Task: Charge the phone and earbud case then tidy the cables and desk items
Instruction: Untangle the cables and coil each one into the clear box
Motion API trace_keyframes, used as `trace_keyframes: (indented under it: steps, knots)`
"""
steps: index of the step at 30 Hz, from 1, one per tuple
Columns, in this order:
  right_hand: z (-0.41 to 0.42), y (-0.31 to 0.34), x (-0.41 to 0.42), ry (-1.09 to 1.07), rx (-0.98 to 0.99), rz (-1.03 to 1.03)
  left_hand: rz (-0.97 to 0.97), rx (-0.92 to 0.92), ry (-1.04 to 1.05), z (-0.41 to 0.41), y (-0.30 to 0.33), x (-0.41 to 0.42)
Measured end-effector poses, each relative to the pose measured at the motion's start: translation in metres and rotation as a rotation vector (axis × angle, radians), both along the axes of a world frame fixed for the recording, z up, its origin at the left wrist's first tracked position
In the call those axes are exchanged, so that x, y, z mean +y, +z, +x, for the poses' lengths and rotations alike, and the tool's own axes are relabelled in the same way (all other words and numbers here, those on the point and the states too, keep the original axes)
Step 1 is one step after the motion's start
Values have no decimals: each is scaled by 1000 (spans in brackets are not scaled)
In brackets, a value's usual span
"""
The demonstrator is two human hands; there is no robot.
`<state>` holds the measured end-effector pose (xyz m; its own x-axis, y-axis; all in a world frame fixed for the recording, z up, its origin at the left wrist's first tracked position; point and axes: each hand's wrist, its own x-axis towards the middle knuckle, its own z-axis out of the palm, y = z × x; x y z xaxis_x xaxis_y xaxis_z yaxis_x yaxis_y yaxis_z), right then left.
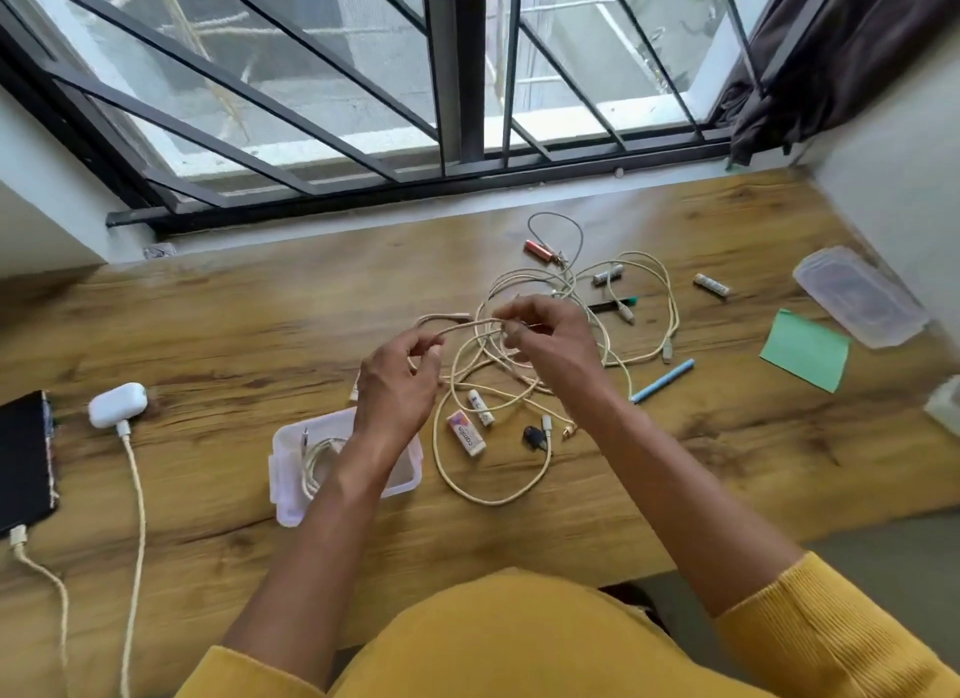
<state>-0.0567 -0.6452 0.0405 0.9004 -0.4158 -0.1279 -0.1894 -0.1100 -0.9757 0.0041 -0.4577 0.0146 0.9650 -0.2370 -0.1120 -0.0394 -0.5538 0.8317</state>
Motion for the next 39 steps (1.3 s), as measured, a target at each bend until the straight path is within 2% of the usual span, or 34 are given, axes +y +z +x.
trace_keyframes:
  steps: [3, 8, 14, 17, 22, 26, 31, 34, 39]
  knots:
    - [-16, 9, -19, -18, 18, 32, -97, 23, 8, -4, 2, -10]
    - [-34, 14, -38, 142, 29, -25, -145, -86, -71, -6, 27, -37]
    - [-47, 17, -59, 321, -56, 164, -75, -178, -187, -6, 43, -59]
    - [-53, 20, -71, 519, -47, 286, -50, -196, -205, -6, 43, -66]
    - [-57, 31, -87, 781, -8, 601, -145, -174, -227, -14, 46, -80]
    - [-53, 38, -97, 873, -64, 671, -171, -191, -209, -14, 48, -86]
    - [-43, 51, -105, 704, -327, 787, -164, -224, -207, -21, 46, -95]
    - [-34, 58, -111, 526, -378, 878, -160, -193, -205, -33, 41, -104]
    - [-21, 62, -119, 319, -403, 957, -136, -101, -321, -52, 31, -121]
